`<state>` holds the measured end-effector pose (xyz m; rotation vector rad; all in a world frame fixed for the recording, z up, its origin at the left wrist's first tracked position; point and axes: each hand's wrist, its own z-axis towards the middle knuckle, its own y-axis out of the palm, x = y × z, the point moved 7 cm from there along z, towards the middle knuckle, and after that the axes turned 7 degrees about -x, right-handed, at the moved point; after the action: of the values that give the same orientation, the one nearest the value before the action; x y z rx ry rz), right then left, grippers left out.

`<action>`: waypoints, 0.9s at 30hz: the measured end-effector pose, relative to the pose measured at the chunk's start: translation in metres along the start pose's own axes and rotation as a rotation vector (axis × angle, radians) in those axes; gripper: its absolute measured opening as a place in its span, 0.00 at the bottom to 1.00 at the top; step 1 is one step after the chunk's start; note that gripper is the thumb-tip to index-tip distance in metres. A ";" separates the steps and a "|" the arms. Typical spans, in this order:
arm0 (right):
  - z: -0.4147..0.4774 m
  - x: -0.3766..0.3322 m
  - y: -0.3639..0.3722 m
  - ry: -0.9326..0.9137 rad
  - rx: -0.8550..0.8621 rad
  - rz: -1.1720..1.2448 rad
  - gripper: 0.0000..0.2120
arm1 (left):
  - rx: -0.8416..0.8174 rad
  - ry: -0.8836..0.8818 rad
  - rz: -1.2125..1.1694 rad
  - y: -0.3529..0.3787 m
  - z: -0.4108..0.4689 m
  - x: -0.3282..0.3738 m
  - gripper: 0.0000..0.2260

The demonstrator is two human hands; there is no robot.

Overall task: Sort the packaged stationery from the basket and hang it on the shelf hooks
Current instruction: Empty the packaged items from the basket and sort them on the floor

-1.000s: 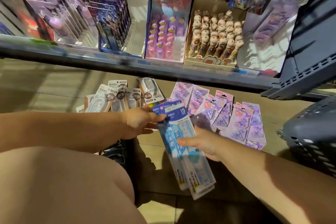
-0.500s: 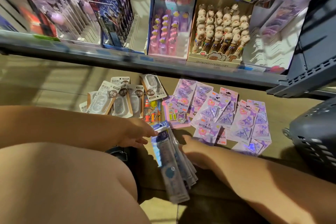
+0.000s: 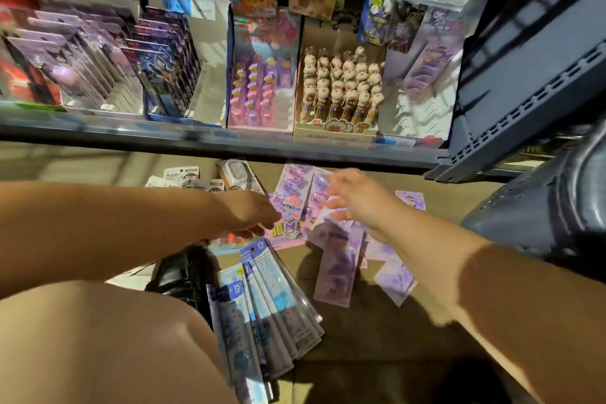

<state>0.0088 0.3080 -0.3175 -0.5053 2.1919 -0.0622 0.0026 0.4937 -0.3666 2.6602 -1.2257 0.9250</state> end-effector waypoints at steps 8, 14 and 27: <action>-0.101 -0.114 -0.159 -0.358 0.456 0.120 0.06 | 0.081 0.418 0.087 0.036 -0.038 0.217 0.11; -0.154 -0.109 -0.254 -0.382 0.702 -0.072 0.07 | 0.092 0.564 0.158 0.132 -0.049 0.315 0.26; -0.206 0.066 -0.365 -0.006 0.768 -0.242 0.11 | 0.248 0.666 -0.018 0.210 -0.037 0.353 0.26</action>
<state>-0.0637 -0.0785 -0.1582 -0.3157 1.8949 -0.9837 0.0121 0.1262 -0.1807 2.1823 -0.9637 1.8534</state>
